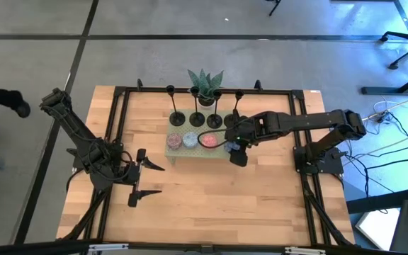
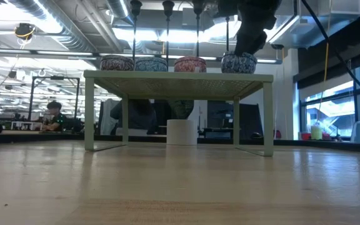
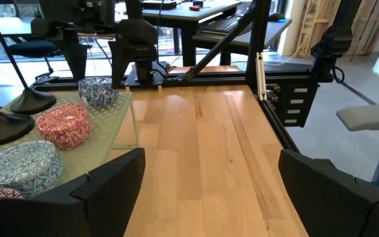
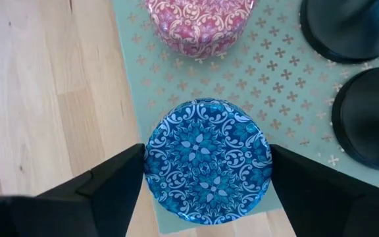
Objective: Pick & Place candle stick holders
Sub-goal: Put the blue scented candle on the shelf
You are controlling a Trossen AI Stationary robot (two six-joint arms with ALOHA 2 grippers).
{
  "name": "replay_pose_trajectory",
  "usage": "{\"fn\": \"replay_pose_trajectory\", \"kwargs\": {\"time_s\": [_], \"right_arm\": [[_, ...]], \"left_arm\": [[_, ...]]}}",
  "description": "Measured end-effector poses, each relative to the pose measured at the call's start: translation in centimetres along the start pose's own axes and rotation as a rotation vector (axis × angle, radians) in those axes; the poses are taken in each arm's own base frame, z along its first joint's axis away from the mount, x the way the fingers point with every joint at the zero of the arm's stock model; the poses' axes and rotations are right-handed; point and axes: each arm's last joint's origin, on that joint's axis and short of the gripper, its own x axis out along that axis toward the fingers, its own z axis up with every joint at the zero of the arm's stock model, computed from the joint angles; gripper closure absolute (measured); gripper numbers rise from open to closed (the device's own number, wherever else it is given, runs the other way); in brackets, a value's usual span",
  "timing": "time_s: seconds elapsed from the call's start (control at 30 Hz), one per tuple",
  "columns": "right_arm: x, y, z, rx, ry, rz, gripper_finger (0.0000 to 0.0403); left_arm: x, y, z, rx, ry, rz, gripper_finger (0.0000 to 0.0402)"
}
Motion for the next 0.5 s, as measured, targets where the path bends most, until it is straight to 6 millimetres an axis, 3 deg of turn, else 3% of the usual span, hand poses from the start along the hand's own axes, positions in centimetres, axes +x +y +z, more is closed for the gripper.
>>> {"fn": "replay_pose_trajectory", "kwargs": {"time_s": [0.5], "right_arm": [[0.04,-0.43,0.12,-0.029,-0.004,-0.018,0.0086]], "left_arm": [[0.0,0.01,0.0,0.0,0.0,0.001,0.0054]]}}
